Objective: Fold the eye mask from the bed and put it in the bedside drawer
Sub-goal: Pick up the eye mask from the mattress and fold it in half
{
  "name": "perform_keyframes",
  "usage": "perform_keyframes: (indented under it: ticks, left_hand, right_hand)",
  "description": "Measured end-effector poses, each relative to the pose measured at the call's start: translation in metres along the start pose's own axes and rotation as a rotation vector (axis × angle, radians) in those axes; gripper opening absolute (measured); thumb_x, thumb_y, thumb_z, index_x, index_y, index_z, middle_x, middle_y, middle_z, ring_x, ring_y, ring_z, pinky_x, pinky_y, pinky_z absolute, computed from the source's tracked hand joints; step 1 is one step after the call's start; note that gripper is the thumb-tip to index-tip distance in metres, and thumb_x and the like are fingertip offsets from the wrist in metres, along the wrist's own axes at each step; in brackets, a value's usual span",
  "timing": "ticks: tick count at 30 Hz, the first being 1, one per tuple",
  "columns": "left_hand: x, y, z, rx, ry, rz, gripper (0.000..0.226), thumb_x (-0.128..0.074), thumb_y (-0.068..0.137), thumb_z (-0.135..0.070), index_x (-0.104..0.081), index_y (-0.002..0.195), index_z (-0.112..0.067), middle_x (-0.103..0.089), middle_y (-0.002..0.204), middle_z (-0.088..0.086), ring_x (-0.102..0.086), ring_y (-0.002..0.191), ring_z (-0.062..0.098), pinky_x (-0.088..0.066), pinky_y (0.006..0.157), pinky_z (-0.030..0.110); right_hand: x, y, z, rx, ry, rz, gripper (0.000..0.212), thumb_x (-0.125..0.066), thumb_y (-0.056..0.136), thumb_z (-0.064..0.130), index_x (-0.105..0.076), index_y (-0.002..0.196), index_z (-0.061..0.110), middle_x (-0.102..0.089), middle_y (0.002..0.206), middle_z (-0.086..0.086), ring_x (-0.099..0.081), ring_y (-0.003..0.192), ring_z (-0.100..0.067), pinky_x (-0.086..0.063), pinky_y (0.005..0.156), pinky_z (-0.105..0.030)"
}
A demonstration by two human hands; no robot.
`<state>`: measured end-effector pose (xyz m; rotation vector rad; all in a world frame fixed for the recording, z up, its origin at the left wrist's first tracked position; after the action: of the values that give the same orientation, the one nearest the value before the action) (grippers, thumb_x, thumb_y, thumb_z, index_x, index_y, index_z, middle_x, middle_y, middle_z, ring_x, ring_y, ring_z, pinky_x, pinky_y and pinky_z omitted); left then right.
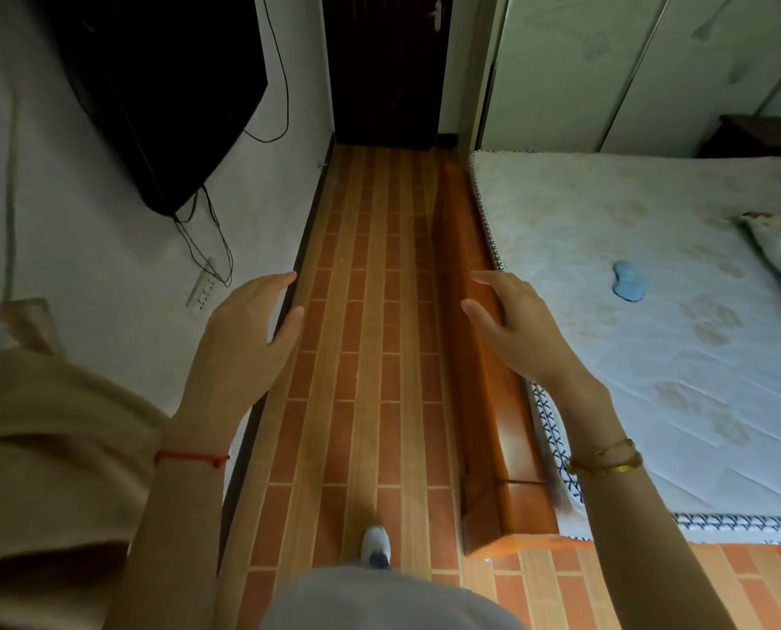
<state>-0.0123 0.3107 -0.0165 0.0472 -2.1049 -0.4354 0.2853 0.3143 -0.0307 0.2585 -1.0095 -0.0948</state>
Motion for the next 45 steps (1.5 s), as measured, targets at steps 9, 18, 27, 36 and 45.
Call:
perform_keyframes:
  ticks: [9,18,27,36,45]
  left_hand:
    - [-0.026,0.099,0.054,0.042,-0.026,0.037,0.045,-0.048,0.098,-0.029,-0.046,0.141,-0.016,-0.051,0.143,0.003,-0.043,0.133,0.016,-0.025,0.106,0.021]
    - [-0.059,0.196,0.088,0.04,-0.02,0.071,0.044,-0.051,0.097,-0.023,-0.048,0.139,-0.01,-0.054,0.139,0.008,-0.048,0.128,0.021,-0.028,0.106,0.023]
    - [-0.115,0.354,0.104,0.014,-0.016,0.078,0.044,-0.05,0.097,-0.024,-0.048,0.14,-0.013,-0.053,0.139,0.006,-0.048,0.128,0.019,-0.03,0.106,0.023]
    - [-0.176,0.518,0.098,-0.045,-0.037,0.095,0.045,-0.048,0.097,-0.03,-0.045,0.141,-0.018,-0.052,0.141,0.003,-0.047,0.129,0.018,-0.035,0.106,0.029]
    - [-0.246,0.649,0.084,-0.145,-0.06,0.21,0.046,-0.046,0.098,-0.034,-0.042,0.143,-0.024,-0.048,0.144,0.0,-0.044,0.132,0.017,-0.037,0.106,0.032]
  right_hand:
    - [-0.041,0.113,-0.014,-0.006,-0.008,0.02,0.045,-0.049,0.095,0.039,-0.049,0.133,0.015,-0.055,0.134,-0.006,-0.047,0.128,-0.022,-0.032,0.102,-0.027]
    - [-0.072,0.215,-0.042,-0.004,0.008,0.041,0.045,-0.047,0.096,0.039,-0.048,0.134,0.015,-0.054,0.136,-0.004,-0.047,0.127,-0.02,-0.033,0.102,-0.027]
    - [-0.084,0.358,-0.102,-0.035,0.024,0.037,0.046,-0.046,0.096,0.042,-0.047,0.135,0.017,-0.053,0.137,-0.003,-0.045,0.129,-0.019,-0.032,0.104,-0.028]
    - [-0.068,0.498,-0.159,-0.075,0.042,-0.011,0.043,-0.051,0.096,0.035,-0.049,0.133,0.014,-0.055,0.133,-0.006,-0.047,0.125,-0.021,-0.032,0.099,-0.023]
    - [-0.07,0.577,-0.223,-0.215,0.024,-0.025,0.044,-0.049,0.096,0.037,-0.047,0.135,0.017,-0.053,0.137,-0.002,-0.043,0.129,-0.018,-0.028,0.102,-0.021]
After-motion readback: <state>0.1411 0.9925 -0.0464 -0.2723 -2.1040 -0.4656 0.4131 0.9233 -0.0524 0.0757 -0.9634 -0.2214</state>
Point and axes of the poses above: each hand's wrist, its own y-axis towards the middle knuckle, its own x-axis out of the back of the hand, z = x × y, the point moved 3 cm from there along y, towards the middle knuckle
